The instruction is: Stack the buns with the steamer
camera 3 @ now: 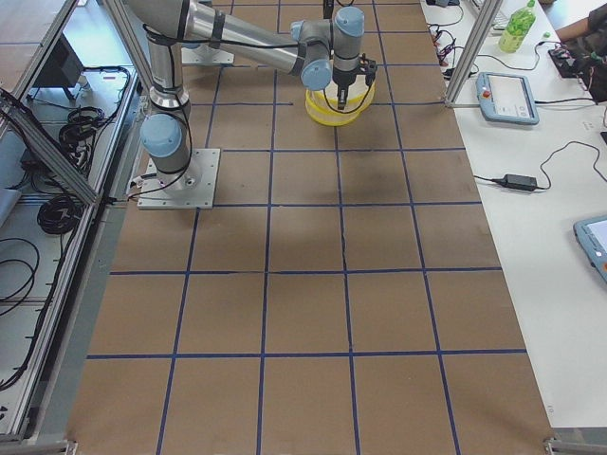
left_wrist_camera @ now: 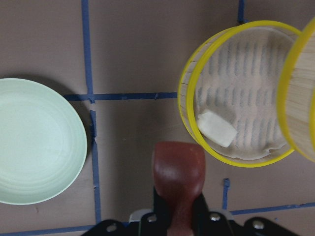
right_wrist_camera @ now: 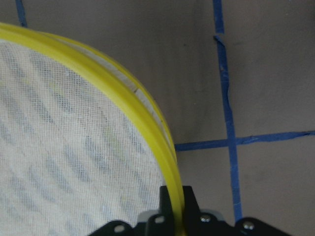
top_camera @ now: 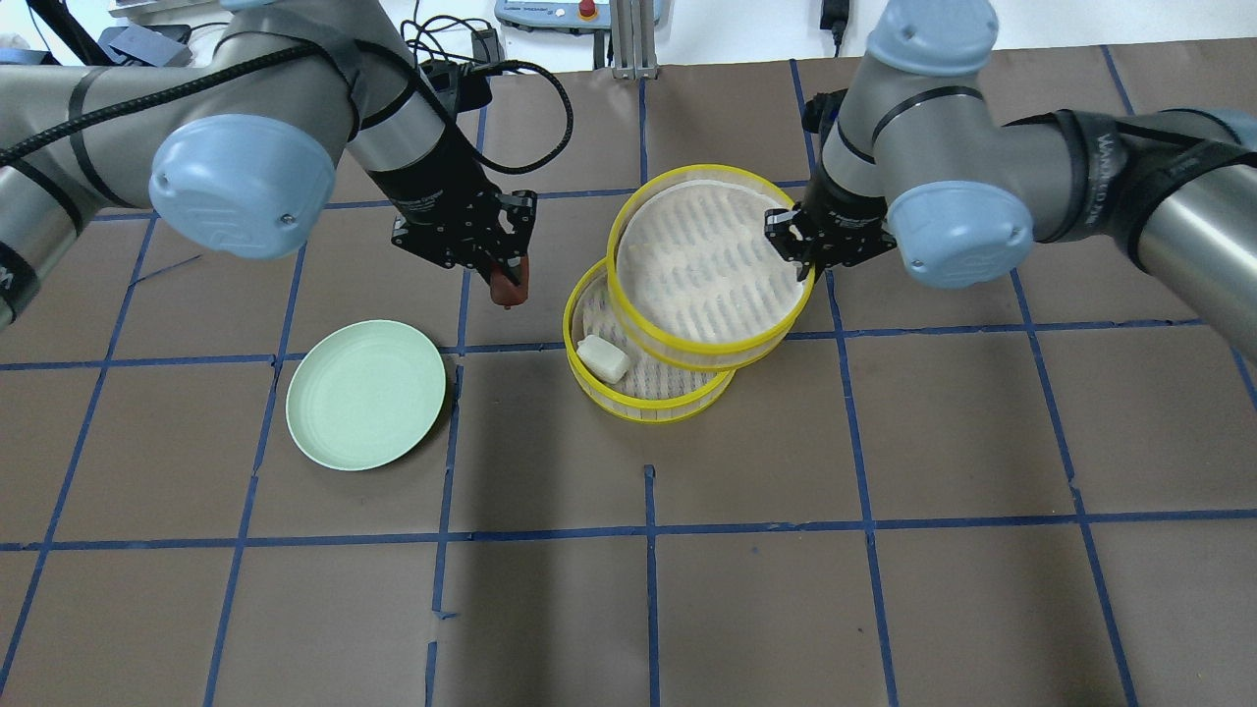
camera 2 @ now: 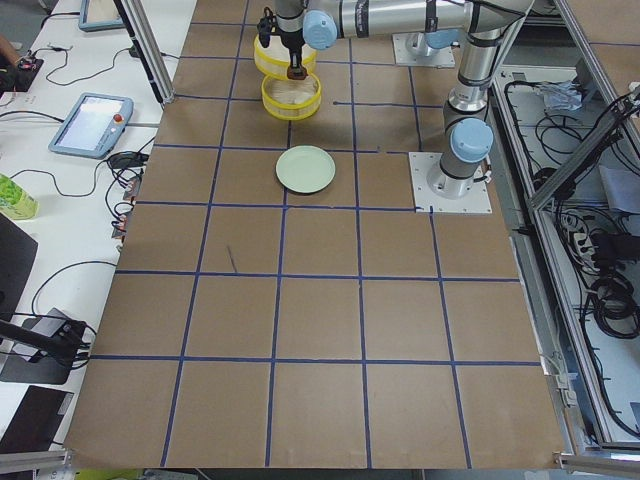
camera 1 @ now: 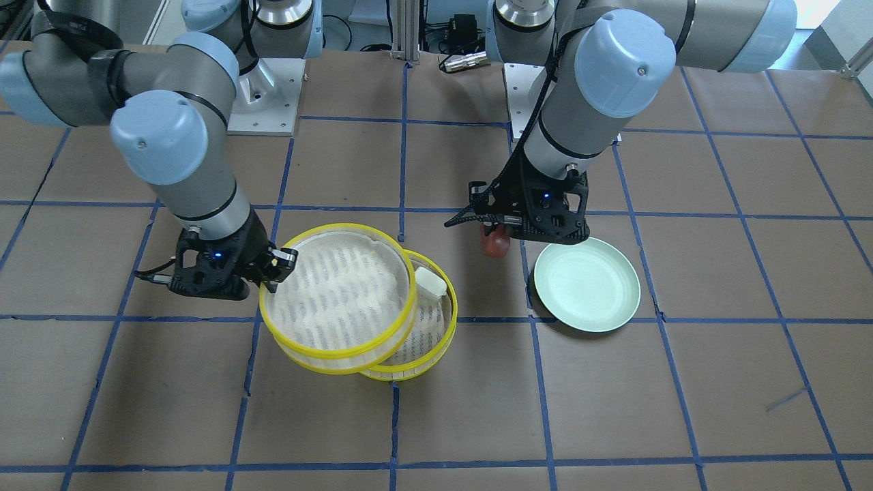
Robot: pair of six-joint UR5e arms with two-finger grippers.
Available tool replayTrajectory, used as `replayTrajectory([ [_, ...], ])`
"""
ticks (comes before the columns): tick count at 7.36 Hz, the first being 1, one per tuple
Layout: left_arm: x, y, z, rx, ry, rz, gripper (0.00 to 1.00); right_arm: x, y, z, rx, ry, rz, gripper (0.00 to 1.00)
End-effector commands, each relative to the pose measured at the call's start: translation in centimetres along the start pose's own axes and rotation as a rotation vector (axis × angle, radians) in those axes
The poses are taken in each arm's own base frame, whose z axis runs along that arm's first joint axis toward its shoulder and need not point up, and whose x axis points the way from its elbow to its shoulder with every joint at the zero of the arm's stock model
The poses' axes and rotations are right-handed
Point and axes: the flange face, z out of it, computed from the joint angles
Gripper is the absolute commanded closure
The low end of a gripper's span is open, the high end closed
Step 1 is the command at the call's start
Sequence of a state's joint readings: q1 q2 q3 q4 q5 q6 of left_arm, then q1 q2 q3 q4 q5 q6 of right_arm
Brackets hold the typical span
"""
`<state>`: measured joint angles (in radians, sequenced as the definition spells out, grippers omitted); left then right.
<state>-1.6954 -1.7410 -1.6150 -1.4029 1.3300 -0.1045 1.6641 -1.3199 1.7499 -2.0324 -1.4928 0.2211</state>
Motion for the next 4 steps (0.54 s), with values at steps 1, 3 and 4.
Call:
replayTrajectory([
  [1, 2.3, -0.3, 1.3, 0.03, 0.067, 0.035, 0.71, -3.5, 1.4, 3.7, -0.062, 0.026, 0.032, 0.96],
  [3, 2.5, -0.1, 1.5, 0.028, 0.069, 0.028, 0.7, -4.9, 1.5, 4.4, -0.065, 0.043, 0.035, 0.96],
  [4, 2.5, -0.3, 2.0, 0.02, 0.069, 0.028, 0.68, -5.1, 1.5, 4.6, -0.065, 0.043, 0.033, 0.96],
])
